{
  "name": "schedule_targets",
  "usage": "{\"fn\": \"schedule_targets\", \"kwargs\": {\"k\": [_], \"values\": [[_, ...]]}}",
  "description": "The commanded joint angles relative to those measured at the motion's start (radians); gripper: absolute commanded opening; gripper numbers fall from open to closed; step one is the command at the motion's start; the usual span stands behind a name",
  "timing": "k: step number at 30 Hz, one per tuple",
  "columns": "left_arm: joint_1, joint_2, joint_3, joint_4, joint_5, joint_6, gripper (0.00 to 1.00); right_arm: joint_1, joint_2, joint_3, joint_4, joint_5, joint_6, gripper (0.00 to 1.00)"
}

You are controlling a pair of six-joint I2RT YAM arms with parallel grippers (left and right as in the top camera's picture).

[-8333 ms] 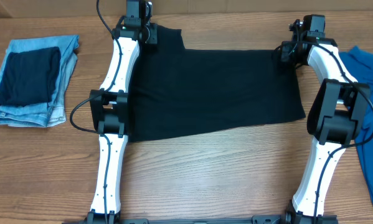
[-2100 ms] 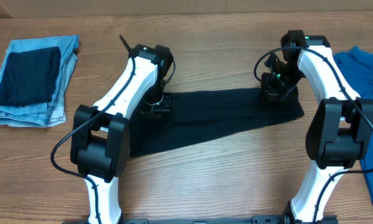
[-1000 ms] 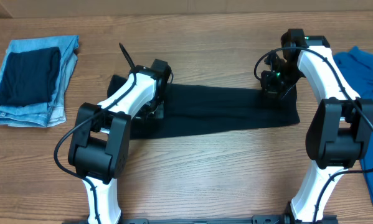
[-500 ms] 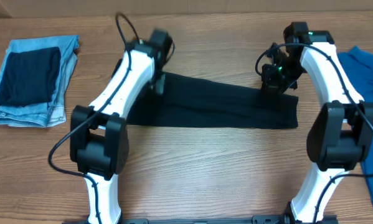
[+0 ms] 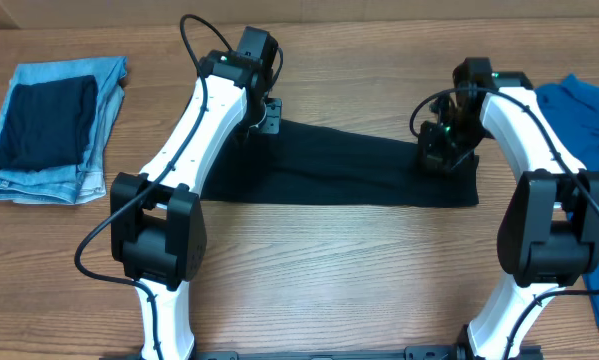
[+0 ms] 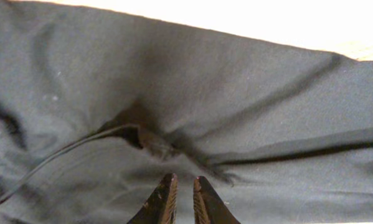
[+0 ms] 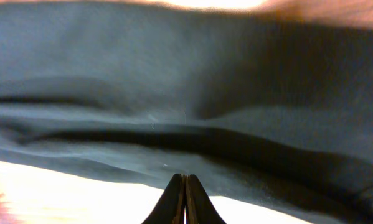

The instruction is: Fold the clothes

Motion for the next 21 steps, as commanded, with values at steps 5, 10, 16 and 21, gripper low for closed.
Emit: {"fn": "schedule_targets", "kwargs": {"k": [5, 10, 16, 21], "values": [[0.006, 0.009, -0.079, 0.095, 0.024, 0.039, 0.15, 0.002, -0.018, -0.127, 0.113, 0.105, 0.009, 0.04], [0.012, 0.009, -0.124, 0.150, 0.024, 0.040, 0.16, -0.001, -0.018, -0.134, 0.104, 0.212, 0.010, 0.04], [0.013, 0.009, -0.194, 0.159, 0.021, 0.040, 0.18, -0.045, -0.018, -0.134, 0.101, 0.288, 0.040, 0.04], [0.013, 0.010, -0.298, 0.220, 0.021, 0.037, 0.18, -0.058, -0.018, -0.135, 0.112, 0.288, 0.040, 0.04]]}}
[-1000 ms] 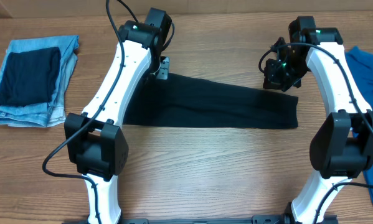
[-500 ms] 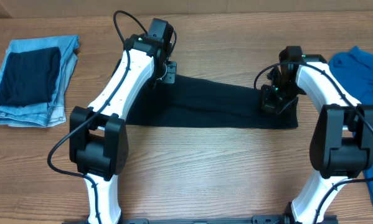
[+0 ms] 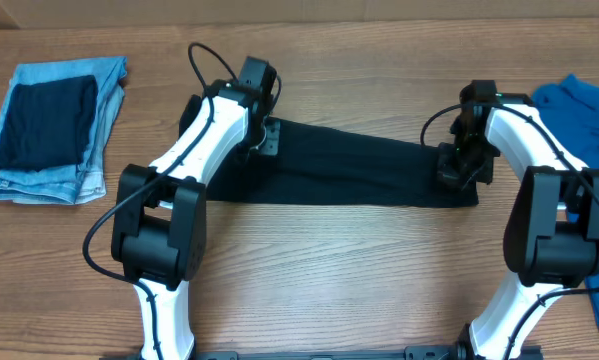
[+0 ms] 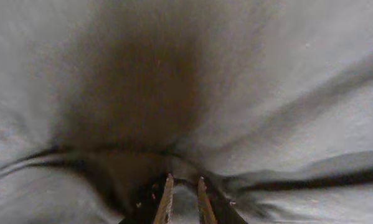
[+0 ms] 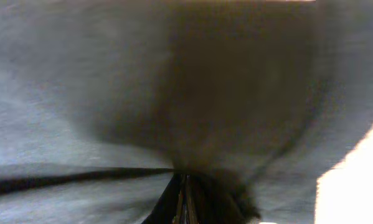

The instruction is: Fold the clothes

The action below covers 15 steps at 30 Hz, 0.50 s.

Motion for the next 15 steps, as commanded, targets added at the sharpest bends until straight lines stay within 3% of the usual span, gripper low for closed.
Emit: {"fn": "schedule_targets", "kwargs": {"k": [1, 7, 15], "values": [[0.006, 0.008, -0.069, 0.024, 0.008, 0.019, 0.18, -0.004, -0.018, -0.006, 0.013, 0.021, 0.011, 0.04], [0.005, 0.008, -0.077, -0.082, 0.011, -0.033, 0.04, -0.004, -0.018, -0.006, 0.047, 0.060, 0.010, 0.04], [0.005, -0.027, 0.029, -0.248, 0.010, -0.051, 0.04, -0.004, -0.018, -0.006, 0.070, 0.061, 0.011, 0.04]]}}
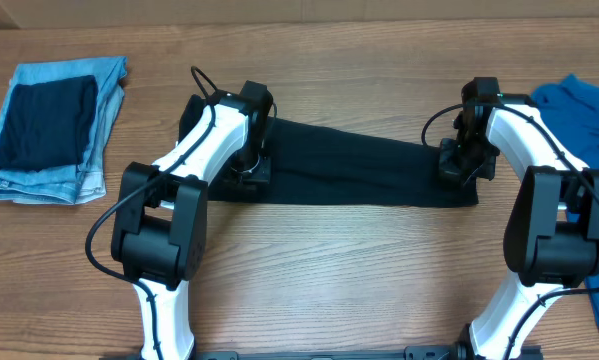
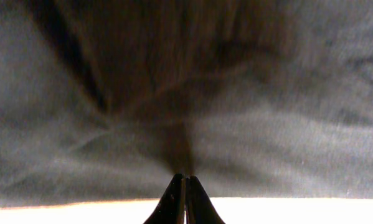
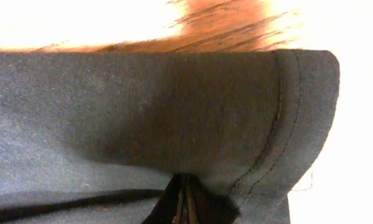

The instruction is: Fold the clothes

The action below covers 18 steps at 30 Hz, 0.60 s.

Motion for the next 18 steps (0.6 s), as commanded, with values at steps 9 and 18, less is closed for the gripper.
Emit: {"fn": "schedule_targets", "kwargs": {"k": [9, 18], "values": [[0.045, -0.050, 0.211, 0.046, -0.131, 0.379, 0.45, -0.001, -0.018, -0.004, 0.012, 0.013, 0.008, 0.04], [0.055, 0.014, 0.208, 0.089, 0.021, 0.877, 0.58, -0.001, -0.018, -0.004, 0.011, 0.003, 0.008, 0.04]]}}
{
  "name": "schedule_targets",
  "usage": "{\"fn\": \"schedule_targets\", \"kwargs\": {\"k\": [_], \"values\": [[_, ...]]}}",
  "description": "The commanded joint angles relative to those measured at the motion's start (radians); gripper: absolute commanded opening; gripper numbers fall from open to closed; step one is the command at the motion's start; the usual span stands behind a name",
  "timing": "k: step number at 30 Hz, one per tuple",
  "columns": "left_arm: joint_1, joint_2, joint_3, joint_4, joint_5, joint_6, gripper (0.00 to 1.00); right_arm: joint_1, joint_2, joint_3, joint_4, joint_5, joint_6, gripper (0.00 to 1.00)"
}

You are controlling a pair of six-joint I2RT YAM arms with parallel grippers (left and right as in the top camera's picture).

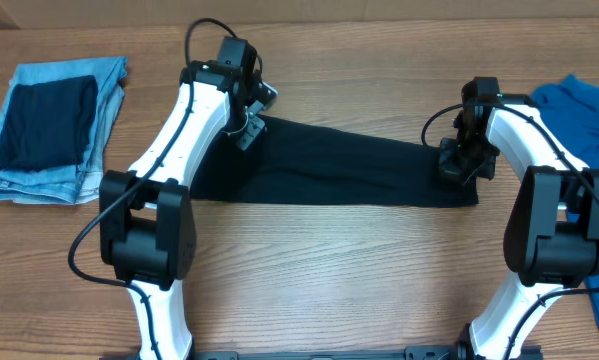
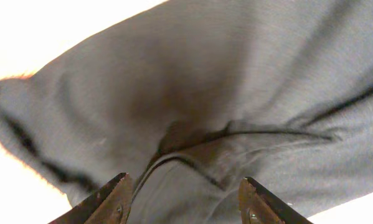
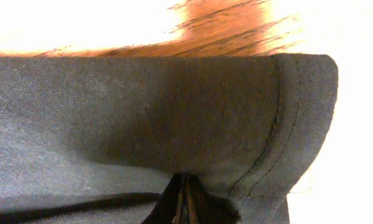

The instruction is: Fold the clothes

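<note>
A long black garment (image 1: 349, 170) lies flat across the middle of the table. My left gripper (image 1: 247, 125) hovers over its far left end. In the left wrist view this gripper (image 2: 187, 205) is wide open, with creased black cloth (image 2: 192, 93) below and nothing between the fingers. My right gripper (image 1: 457, 165) sits at the garment's right end. In the right wrist view it (image 3: 185, 199) is shut on the cloth just inside the stitched hem (image 3: 279, 124).
A folded pile of jeans with a dark cloth on top (image 1: 54, 125) lies at the far left. A blue garment (image 1: 589, 110) lies at the right edge. Bare wooden table (image 1: 329, 280) stretches in front of the black garment.
My left gripper was shut low on the garment's left part. Now it is wide open and farther back, over the far left edge. The right gripper has not moved.
At first both grippers were at the far edge of the garment, the left with a narrow gap and the right shut. The right then sat shut at the right hem and stayed there. The left went from the far edge to shut on the cloth nearer the front, and now stands open at the back.
</note>
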Motion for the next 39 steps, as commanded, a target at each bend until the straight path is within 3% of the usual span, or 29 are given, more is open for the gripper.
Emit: {"fn": "schedule_targets", "kwargs": {"k": [1, 8, 13, 27, 28, 30, 33, 35, 39], "values": [[-0.004, 0.031, 0.016, -0.002, 0.116, 0.245, 0.58, -0.001, -0.018, -0.003, 0.004, 0.003, 0.008, 0.04], [-0.003, 0.038, -0.013, 0.002, 0.143, 0.356, 0.62, -0.001, -0.018, -0.003, 0.004, 0.003, 0.008, 0.06], [-0.003, 0.058, -0.018, -0.001, 0.141, 0.355, 0.48, -0.001, -0.018, -0.003, 0.004, 0.003, 0.008, 0.10], [-0.003, 0.086, -0.019, -0.008, 0.099, 0.352, 0.46, -0.001, -0.018, -0.003, 0.004, 0.003, 0.008, 0.11], [-0.003, 0.086, -0.019, -0.008, 0.088, 0.352, 0.47, -0.001, -0.018, -0.003, 0.004, 0.003, 0.008, 0.11], [-0.003, 0.086, -0.019, -0.009, 0.070, 0.352, 0.62, -0.001, -0.018, -0.003, 0.004, 0.003, 0.008, 0.11], [-0.003, 0.086, -0.019, -0.006, 0.069, 0.372, 0.64, -0.001, -0.018, -0.003, 0.004, 0.003, 0.008, 0.12], [-0.002, 0.086, -0.019, -0.005, 0.070, 0.415, 0.63, -0.001, -0.018, -0.003, 0.004, 0.003, 0.008, 0.14], [-0.002, 0.086, -0.019, 0.007, 0.070, 0.435, 0.49, -0.001, -0.018, -0.003, 0.004, 0.003, 0.008, 0.15]]}}
